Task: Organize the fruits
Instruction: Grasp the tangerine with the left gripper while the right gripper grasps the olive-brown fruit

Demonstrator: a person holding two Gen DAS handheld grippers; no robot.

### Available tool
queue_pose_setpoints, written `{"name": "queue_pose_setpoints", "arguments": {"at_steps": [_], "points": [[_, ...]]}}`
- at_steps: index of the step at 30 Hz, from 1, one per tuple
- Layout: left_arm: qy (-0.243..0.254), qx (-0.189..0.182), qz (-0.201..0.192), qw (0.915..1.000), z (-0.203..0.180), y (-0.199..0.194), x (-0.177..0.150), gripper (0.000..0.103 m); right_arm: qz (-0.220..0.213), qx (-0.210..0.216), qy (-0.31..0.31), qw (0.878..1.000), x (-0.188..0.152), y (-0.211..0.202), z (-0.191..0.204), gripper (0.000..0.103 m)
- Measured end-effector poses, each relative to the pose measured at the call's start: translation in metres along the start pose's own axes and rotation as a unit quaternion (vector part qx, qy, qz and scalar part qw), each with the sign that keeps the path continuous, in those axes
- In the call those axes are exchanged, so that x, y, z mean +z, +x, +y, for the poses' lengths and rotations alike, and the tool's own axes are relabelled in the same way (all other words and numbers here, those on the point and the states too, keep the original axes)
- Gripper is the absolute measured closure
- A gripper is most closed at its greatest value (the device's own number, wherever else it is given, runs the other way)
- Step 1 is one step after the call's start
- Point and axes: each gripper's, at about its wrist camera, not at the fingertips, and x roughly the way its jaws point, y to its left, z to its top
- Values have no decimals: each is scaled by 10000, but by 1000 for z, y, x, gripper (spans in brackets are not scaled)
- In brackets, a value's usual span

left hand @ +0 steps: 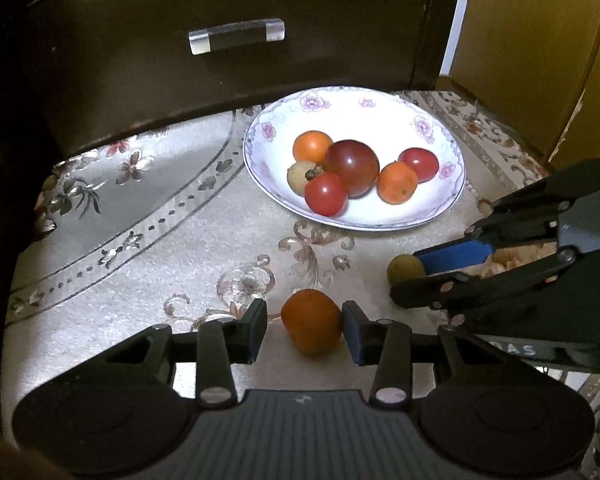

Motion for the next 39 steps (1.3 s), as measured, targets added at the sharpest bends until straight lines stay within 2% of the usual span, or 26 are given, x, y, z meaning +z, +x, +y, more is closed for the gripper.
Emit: {"name": "queue_pose_setpoints", "arguments": {"at_steps": [5,7,14,26,35,39], "points": [[42,102,33,9999,-3,8,-3,56,14,-22,11,10000,-1,-2,-2,84],[34,129,10,9999,-4,9,-2,63,8,-34,-13,10000,-3,-2,-2,84],[127,205,61,9997,-8,6,-4,64,37,-85,-84,9999,-4,-4,0,84],[485,53,120,9987,-29,-13,-28,63,211,-152,-304,9992,-20,-17,11,84],[450,91,225,9987,-29,-16,-29,59,213,-158,-377,9989,-30,-21,13,82],[408,100,251,9988,-29,-18,-31,56,211,-68,-403,9989,-29,-20,12,77]]}}
